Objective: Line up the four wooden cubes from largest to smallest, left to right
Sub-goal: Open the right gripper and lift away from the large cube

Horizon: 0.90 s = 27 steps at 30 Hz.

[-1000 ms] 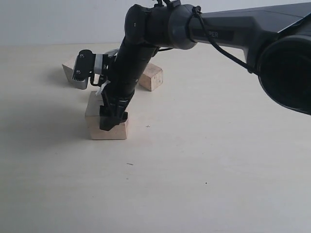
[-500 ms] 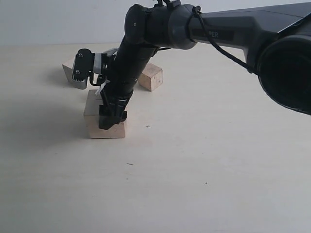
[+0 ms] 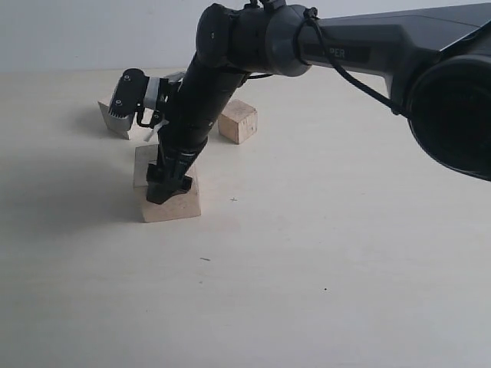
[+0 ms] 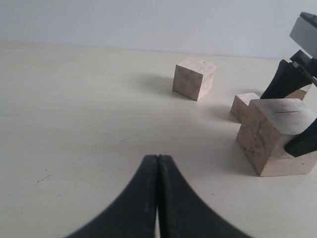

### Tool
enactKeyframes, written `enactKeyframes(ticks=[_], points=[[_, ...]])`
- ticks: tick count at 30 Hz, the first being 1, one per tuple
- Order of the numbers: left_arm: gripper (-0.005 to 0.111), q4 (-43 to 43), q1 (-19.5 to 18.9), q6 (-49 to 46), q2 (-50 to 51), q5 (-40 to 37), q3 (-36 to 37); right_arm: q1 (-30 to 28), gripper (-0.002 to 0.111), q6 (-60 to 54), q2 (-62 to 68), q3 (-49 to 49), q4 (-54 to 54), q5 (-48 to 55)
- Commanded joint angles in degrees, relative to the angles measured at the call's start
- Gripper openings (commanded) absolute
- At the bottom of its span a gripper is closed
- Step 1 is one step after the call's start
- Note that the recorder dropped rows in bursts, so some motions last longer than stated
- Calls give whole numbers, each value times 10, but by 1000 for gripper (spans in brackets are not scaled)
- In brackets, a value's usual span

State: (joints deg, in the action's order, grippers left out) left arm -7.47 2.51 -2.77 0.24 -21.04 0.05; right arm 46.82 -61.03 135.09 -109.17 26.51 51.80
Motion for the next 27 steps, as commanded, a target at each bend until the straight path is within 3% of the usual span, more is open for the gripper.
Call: enactKeyframes(ticks=[1, 15, 27], points=[[0, -2, 4, 2, -2, 4, 0, -2, 98, 26, -3, -4, 5, -19], [0, -2, 4, 2, -2, 4, 0, -2, 98, 42, -8, -4, 7, -18], [0, -2, 4, 1, -2, 4, 0, -2, 98, 60, -86, -4, 17, 2]])
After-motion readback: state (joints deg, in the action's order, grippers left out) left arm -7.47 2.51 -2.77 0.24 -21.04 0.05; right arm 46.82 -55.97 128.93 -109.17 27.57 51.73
